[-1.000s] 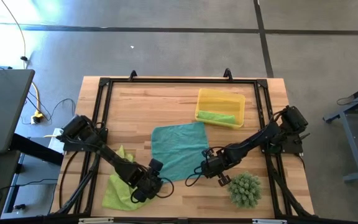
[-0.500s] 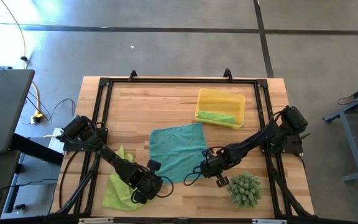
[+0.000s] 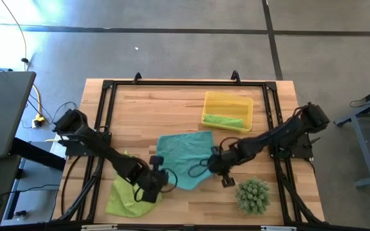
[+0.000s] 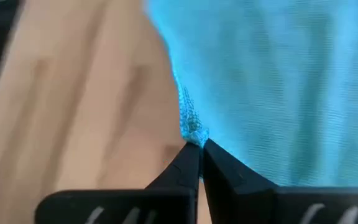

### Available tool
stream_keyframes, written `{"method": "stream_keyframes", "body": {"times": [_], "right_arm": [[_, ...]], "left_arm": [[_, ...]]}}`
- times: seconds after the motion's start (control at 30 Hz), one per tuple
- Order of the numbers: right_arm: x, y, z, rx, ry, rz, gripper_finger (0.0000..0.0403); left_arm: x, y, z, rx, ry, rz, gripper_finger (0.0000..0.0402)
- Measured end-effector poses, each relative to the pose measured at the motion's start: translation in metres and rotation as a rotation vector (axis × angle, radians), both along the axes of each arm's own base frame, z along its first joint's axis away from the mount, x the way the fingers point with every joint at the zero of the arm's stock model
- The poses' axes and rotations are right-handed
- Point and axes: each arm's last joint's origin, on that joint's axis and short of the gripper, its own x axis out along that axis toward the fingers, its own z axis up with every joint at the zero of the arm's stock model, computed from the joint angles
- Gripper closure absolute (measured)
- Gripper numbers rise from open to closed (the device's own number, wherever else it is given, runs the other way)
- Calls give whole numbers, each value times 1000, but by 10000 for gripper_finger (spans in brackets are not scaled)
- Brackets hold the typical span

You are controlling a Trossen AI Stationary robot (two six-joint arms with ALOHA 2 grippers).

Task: Roll microfiber towels into tight, uniform cylinder then place into a basket
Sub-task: Fold the blue microfiber towel

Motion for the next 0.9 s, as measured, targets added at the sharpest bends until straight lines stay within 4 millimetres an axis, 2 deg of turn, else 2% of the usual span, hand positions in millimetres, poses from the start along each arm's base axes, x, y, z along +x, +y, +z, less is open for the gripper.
{"method": "stream_keyframes", "body": {"times": [0.23, 0.37, 0.47, 0.6, 0.73, 0.9], "right_arm": [[4, -47, 6, -130, 2, -212, 403], [8, -69, 5, -140, 10, -287, 403], [10, -80, 5, -125, 7, -356, 403], [11, -89, 3, -113, 16, -492, 403], [14, -91, -7, -105, 58, -583, 403], [18, -92, -25, -173, 92, -616, 403]], "left_arm": [[-15, 40, 18, 169, 17, 306, 400], [-10, 59, 14, 195, 39, 389, 399], [-5, 72, -1, 204, 65, 434, 399], [0, 87, -16, 248, 100, 507, 399], [5, 97, -19, 280, 83, 551, 399], [6, 107, -19, 288, 81, 593, 399]]}}
